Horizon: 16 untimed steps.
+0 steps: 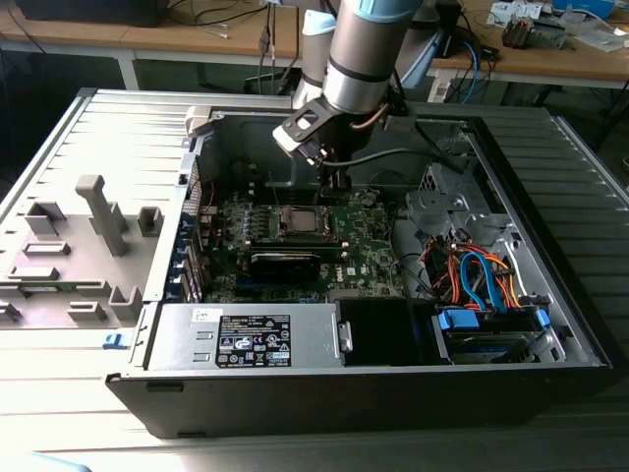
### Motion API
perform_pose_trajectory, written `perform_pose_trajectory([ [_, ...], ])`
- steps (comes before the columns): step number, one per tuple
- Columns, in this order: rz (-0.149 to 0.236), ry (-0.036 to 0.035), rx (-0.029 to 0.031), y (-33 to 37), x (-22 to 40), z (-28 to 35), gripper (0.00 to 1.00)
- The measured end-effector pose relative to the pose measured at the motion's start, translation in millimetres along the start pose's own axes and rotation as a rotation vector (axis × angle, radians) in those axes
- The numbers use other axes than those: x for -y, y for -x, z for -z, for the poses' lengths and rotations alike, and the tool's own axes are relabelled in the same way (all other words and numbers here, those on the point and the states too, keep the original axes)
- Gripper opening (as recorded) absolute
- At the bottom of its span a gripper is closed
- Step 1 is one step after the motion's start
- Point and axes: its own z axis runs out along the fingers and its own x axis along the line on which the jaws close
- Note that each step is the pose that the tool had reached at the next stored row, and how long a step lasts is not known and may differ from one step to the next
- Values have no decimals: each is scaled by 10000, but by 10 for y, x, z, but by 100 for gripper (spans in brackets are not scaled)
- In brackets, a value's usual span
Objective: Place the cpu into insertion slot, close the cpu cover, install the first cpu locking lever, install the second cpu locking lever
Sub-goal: 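Close the cpu cover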
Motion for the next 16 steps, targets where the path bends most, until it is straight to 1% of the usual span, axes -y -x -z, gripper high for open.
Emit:
perform_pose_trajectory([
  [1, 35, 0, -1, -4, 59, -45, 11],
  [3, 64, -1, 2, -7, 122, -92, 11],
  [4, 79, -1, 3, -10, 173, -127, 11],
  [7, 87, -2, 4, -16, 266, -192, 11],
  [9, 90, -2, 4, -18, 293, -234, 11],
  [12, 105, -1, 6, -18, 315, -325, 11],
  [13, 106, -2, 6, -18, 320, -345, 11],
  [16, 115, -2, 7, -17, 317, -372, 11],
])
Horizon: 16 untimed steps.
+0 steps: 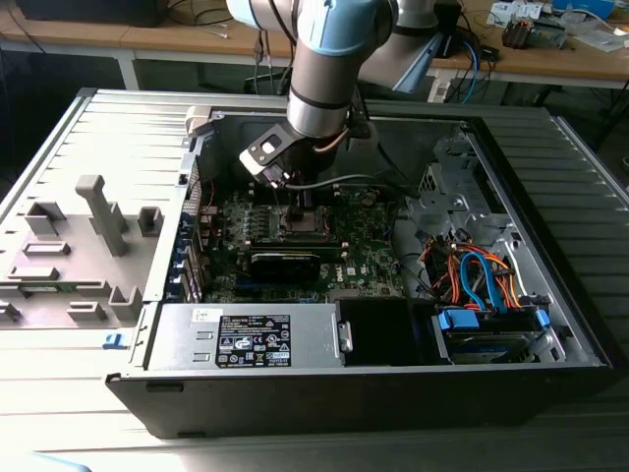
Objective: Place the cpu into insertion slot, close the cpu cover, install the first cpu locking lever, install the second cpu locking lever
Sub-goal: 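Close the cpu cover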
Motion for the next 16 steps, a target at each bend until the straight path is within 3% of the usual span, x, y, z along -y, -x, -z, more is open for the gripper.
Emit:
perform_pose_trajectory([
  [7, 4, 3, 6, 2, -5, -8, 11],
  [10, 4, -7, 9, 8, -73, 95, 11],
  [16, 3, -43, 7, 11, -134, 264, 11],
])
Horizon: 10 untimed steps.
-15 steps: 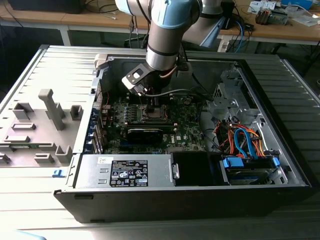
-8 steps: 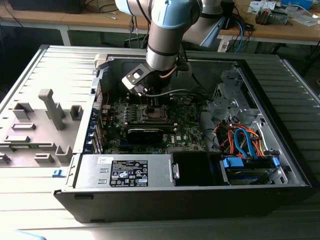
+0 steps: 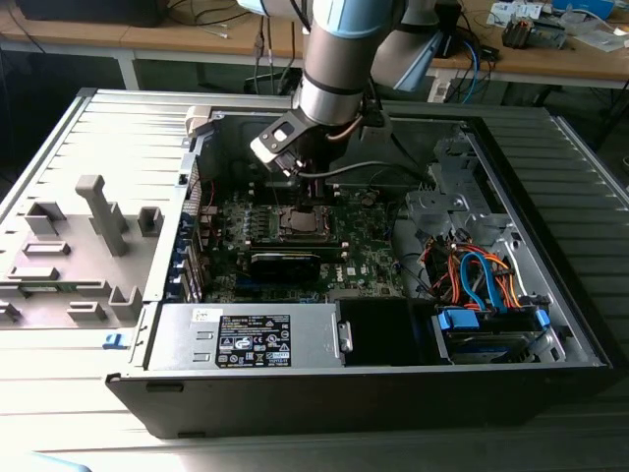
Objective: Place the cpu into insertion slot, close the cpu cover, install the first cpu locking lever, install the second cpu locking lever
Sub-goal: 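Close the cpu cover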
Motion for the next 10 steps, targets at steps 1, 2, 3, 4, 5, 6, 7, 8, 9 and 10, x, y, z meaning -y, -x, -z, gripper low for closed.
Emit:
perform_pose_trajectory([
  [1, 1, -6, 0, 0, -4, 56, 11],
  [2, 1, -8, -1, -1, -4, 86, 11],
  [3, 0, -8, -3, -2, -2, 133, 11],
  [4, -2, -10, -3, -3, 5, 202, 11],
  [5, -1, -9, -6, -4, 10, 253, 11],
  [6, 1, -10, -7, -4, 11, 267, 11],
  [7, 3, -7, -26, -4, 11, 267, 11],
  [8, 4, -6, -34, -5, 11, 267, 11],
  [9, 4, 6, -39, -4, 11, 268, 11],
  [10, 9, 173, -22, -4, 11, 267, 11],
])
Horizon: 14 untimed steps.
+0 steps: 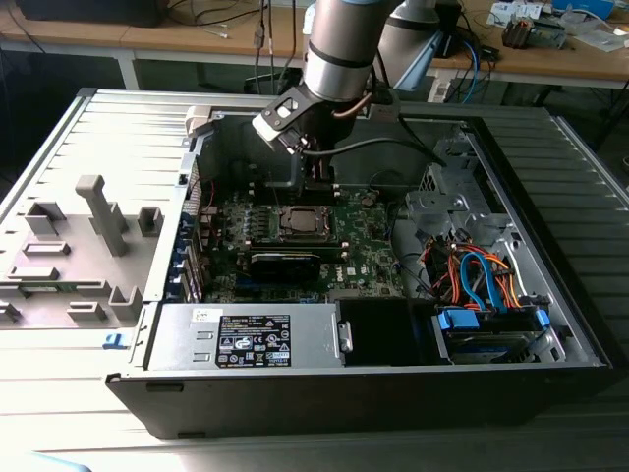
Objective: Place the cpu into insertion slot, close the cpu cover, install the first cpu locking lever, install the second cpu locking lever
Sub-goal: 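Close the cpu cover, then install the first cpu locking lever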
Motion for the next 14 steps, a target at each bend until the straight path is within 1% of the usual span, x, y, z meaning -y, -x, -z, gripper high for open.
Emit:
perform_pose_trajectory([
  [1, 2, 233, 18, 0, 1, -2, 11],
  [2, 4, 370, 30, 0, 1, -2, 11],
  [3, 6, 489, 41, 0, 1, -3, 11],
  [4, 8, 680, 54, -1, 1, -5, 11],
  [14, 12, 688, 57, 0, 1, -4, 11],
])
